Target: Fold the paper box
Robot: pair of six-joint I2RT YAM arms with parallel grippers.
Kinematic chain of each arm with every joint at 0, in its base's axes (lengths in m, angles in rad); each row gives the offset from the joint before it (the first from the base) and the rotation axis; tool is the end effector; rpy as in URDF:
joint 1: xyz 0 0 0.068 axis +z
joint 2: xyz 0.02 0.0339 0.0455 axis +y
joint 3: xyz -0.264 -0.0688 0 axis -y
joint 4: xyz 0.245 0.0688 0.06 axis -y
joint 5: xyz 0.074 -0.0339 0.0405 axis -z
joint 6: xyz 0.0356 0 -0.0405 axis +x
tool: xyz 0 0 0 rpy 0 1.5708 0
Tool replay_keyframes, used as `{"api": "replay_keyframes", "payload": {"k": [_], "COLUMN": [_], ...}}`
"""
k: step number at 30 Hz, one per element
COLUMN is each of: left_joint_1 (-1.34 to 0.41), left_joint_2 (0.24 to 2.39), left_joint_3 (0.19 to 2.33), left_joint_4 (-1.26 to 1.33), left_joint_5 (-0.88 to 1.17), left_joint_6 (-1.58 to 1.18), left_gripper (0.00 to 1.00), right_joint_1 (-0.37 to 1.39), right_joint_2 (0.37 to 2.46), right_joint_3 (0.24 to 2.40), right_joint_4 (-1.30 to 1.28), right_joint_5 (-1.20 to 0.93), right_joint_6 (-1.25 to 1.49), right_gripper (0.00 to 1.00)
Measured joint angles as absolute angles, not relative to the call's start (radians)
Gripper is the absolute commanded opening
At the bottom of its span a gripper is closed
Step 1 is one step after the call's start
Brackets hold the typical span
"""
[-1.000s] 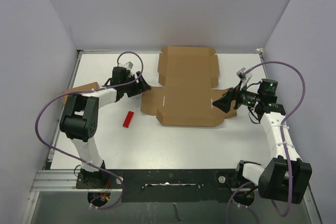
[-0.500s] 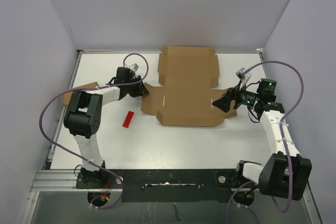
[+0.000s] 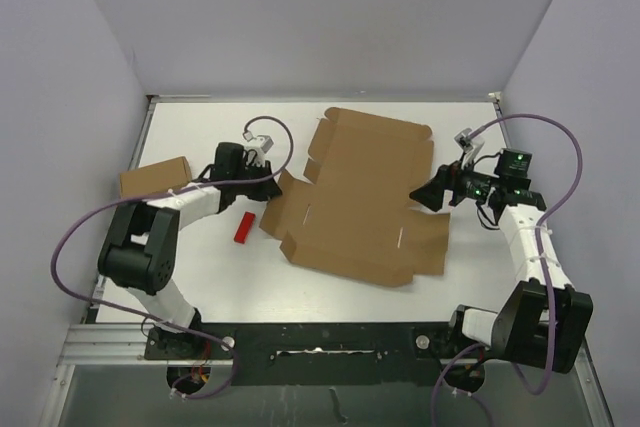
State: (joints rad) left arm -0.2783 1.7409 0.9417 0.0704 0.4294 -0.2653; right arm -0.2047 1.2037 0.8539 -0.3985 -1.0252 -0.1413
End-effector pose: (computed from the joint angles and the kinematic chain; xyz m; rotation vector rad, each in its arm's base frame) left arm 0.3400 -0.1126 0.1691 0.2426 2.3280 -0.7694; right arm 0.2448 -0.0198 0.2694 -0.4276 2.0163 0.9594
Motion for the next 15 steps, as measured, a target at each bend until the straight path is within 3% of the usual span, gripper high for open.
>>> {"api": "replay_keyframes", "payload": {"k": [7,15], "left_joint_1": [-0.451,-0.456], "left_joint_2": [1.492,1.485], "left_joint_3": [0.809,0.809], "left_joint_4": [0.086,0.087], "left_joint_5": [0.432,0.424], "left_joint_6": [0.046,0.154], "left_gripper": [0.0,0.0], "right_joint_1": [-0.355,-0.416], "right_joint_2": [1.238,1.282], "right_joint_3": [0.875,0.875], "right_joint_4": [-0.413,-0.396], "right_joint_5": [-0.927,-0.709], "right_joint_6": [-0.101,-0.001], "right_gripper": [0.98,0.98]}}
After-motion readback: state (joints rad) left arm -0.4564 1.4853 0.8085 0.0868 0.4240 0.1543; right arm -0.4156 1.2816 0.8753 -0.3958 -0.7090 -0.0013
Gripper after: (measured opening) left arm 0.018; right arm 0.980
